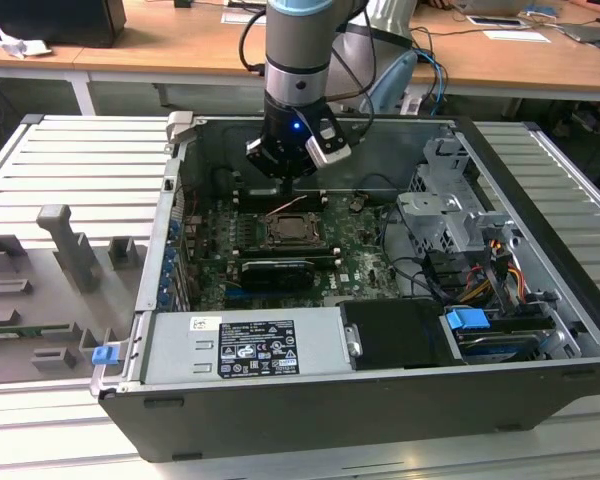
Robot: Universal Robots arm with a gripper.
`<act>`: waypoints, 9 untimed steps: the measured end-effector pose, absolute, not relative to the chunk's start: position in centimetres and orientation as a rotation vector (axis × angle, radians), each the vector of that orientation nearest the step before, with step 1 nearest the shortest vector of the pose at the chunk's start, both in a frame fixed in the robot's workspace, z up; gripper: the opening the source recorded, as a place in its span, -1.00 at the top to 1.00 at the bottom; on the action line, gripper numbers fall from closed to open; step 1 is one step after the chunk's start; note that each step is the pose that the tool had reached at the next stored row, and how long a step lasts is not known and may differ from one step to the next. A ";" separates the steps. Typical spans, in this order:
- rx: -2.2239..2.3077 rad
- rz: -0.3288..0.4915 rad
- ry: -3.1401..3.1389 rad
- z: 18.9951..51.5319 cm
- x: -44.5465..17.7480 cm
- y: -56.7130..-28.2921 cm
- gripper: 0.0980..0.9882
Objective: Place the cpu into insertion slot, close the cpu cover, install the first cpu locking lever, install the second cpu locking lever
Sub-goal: 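Install the first cpu locking lever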
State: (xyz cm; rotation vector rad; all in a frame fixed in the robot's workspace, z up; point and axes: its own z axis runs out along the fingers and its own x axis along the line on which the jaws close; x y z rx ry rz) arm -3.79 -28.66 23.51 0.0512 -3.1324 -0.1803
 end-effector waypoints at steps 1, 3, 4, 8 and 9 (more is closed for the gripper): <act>0.051 -0.180 -3.132 23.4 -3.7 -28.7 0.98; 0.051 -0.178 -3.132 23.3 -3.5 -28.7 0.98; 0.049 -0.176 -3.133 23.2 -3.3 -28.7 0.98; 0.047 -0.153 -3.134 22.0 -1.8 -28.7 0.98; 0.047 -0.151 -3.134 21.9 -1.8 -28.7 0.98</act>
